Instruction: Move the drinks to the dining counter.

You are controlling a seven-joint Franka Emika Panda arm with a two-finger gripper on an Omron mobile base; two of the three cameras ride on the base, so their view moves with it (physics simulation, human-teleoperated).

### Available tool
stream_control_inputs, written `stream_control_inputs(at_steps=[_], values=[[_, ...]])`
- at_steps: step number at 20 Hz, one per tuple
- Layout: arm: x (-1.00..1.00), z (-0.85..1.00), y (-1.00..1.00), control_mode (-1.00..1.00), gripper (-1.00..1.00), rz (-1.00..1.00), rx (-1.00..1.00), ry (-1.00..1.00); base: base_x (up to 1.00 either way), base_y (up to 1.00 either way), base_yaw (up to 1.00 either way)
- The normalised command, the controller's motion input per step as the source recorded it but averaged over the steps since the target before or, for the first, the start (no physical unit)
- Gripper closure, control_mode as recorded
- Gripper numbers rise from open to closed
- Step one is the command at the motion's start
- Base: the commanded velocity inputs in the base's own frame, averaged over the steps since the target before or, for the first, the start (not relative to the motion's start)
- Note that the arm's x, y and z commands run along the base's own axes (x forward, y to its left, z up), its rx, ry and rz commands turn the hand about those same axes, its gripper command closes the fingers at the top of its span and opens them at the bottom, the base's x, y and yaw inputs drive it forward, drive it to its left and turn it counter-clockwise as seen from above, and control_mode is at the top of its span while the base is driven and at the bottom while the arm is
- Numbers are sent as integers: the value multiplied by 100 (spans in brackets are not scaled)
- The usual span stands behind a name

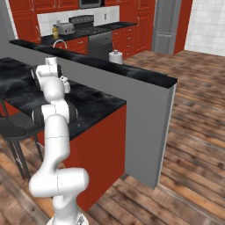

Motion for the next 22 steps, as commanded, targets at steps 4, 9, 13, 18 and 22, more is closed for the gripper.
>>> stream_control_inputs(at_steps=[4,9,13,18,22], values=[[0,0,0,-100,-100,0,0,0,0,0,0],[0,2,0,-100,-100,0,0,0,0,0,0],[0,8,-9,-100,-100,-2,0,0,0,0,0],[0,0,-38,-100,-100,-4,1,-1,0,0,0],[6,1,-44,-100,-100,-3,4,-1,0,0,0]])
